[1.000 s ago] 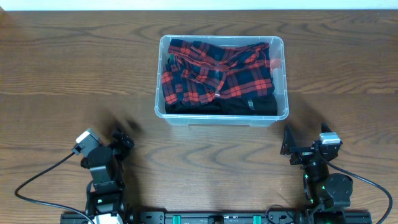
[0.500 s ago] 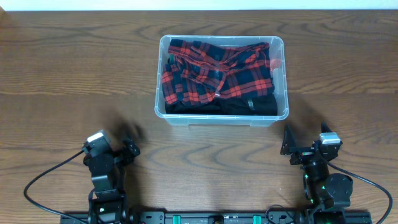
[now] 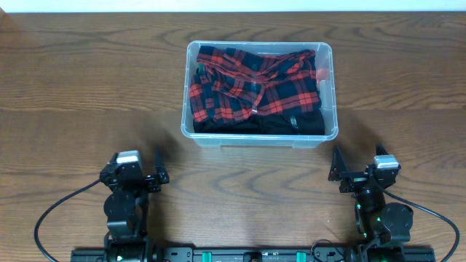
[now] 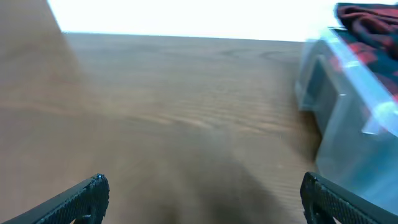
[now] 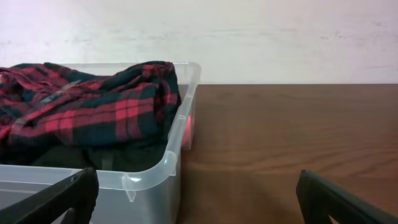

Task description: Pack container

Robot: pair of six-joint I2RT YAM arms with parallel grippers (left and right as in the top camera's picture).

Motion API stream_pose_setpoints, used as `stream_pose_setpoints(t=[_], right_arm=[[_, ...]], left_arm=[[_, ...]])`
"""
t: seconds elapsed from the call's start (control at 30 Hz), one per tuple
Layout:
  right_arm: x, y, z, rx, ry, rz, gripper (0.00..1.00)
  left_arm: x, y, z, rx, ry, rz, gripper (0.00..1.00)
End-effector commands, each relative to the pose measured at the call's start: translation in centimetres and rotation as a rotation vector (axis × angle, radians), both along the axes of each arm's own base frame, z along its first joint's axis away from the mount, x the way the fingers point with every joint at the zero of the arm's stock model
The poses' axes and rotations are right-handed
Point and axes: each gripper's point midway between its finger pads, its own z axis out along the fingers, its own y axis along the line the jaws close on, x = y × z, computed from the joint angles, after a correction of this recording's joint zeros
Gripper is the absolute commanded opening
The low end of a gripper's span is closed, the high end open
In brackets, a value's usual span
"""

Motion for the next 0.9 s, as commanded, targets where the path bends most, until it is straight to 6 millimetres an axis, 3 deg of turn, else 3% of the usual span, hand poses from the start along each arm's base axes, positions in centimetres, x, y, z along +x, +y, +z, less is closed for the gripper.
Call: stream_pose_setpoints(t=[0.0, 0.27, 0.87], right_arm=[[0.0, -0.2, 0.0, 0.009, 0.000, -0.010, 0.99], [0.0, -0.2, 0.0, 0.009, 0.000, -0.010, 0.99], [0.0, -0.2, 0.0, 0.009, 0.000, -0.010, 0.99]], left_arm=[[-0.3, -0.4, -0.8, 0.084, 0.024, -0.034, 0.98], [-0.4, -0.4, 1.8, 0.087, -0.094, -0.029, 0.98], [-0.4, -0.6, 1.8, 0.086, -0.095, -0.040, 0.98]])
